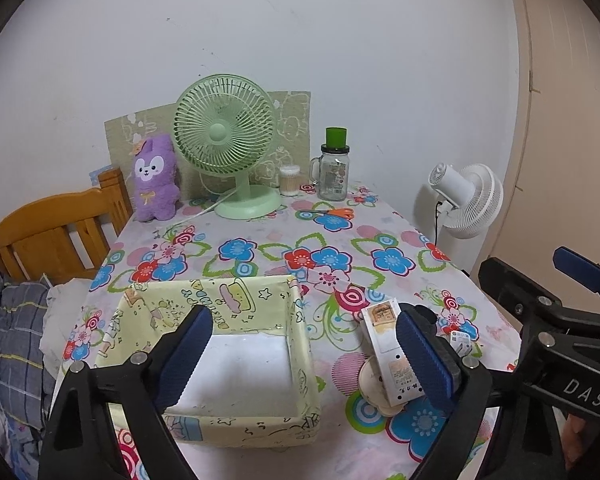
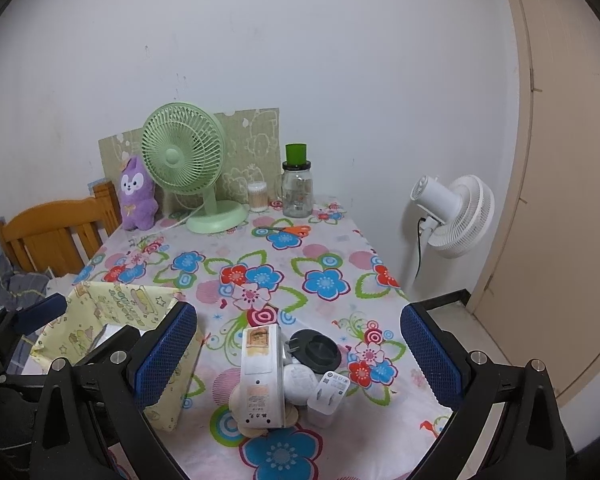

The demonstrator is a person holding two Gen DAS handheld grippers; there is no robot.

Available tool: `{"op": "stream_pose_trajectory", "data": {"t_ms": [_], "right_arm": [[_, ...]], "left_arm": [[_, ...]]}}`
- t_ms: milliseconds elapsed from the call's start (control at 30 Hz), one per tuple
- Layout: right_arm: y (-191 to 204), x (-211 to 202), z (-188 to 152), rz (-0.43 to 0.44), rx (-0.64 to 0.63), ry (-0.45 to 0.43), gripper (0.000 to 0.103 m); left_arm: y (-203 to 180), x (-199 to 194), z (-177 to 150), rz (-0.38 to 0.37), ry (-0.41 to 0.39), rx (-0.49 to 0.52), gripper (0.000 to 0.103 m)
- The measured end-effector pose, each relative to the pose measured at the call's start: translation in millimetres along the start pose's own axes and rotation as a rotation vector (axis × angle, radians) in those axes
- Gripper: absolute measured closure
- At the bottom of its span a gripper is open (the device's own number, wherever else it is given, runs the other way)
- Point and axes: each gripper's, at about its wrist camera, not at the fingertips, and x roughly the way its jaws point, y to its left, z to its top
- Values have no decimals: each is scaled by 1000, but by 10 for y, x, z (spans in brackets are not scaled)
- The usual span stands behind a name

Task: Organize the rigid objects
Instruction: 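Grasp the white labeled remote with the left tool while the right tool grasps the white plug adapter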

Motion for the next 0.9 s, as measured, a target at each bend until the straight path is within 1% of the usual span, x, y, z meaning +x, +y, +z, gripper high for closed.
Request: {"op": "stream_pose_trajectory", "data": {"t_ms": [200,333,467,633,900], "right_arm": [[-30,92,-20,-1,-1,24,5],[-51,153,-38,-4,0,34,6],[-93,238,-64,-2,8,56,13],[-165,330,-108,-8,18,79,14],[-296,517,-182,-17,27,113,14]], "left_arm": [[-55,106,-13,-13,20,5,15],[-110,182,-32,-22,24,11,21],[-178,253,-59,-37,43,19,21],[-272,353,-94,-52,63,27,22],[-403,591,-152,-91,122,14,24]]}}
